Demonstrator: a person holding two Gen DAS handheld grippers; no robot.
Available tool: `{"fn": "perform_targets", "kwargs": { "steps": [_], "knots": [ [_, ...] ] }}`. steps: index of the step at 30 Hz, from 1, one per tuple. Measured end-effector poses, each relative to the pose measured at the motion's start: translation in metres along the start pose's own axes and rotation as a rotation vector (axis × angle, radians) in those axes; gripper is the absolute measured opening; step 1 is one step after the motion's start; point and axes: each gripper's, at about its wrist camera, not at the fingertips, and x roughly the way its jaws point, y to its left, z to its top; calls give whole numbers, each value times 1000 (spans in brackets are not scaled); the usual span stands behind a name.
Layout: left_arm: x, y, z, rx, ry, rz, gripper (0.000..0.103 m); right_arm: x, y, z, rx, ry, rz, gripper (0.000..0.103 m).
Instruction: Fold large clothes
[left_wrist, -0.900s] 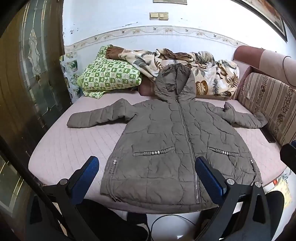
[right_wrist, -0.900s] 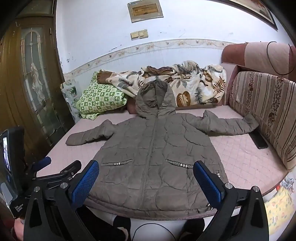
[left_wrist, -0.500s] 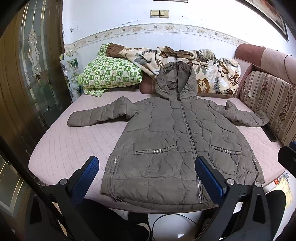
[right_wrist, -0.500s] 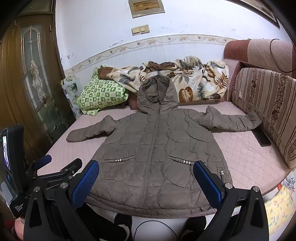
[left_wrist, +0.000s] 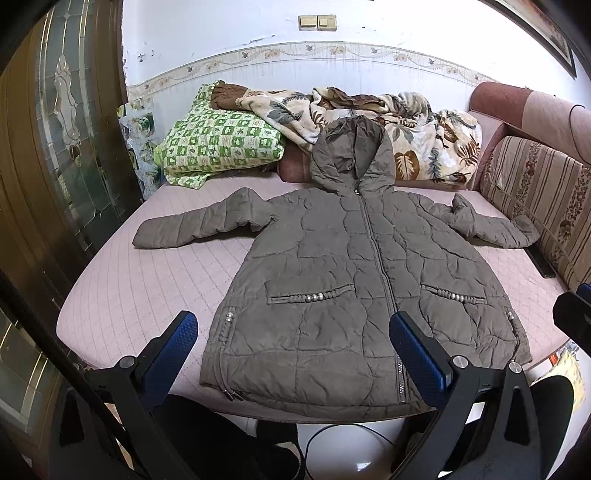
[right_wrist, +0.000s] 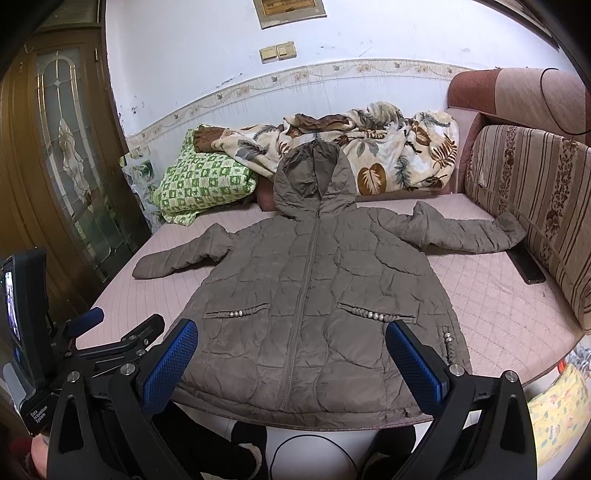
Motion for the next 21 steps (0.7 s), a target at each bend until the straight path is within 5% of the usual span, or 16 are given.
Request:
{"fn": "perform_targets", "kwargs": {
  "steps": [11, 21],
  "knots": [
    [25, 4, 13, 24, 20, -4, 103, 21, -20, 5, 13, 39, 28, 103],
    [69, 14, 101, -69, -85, 12, 103, 32, -137, 61, 170, 42, -193, 103]
  ]
}}
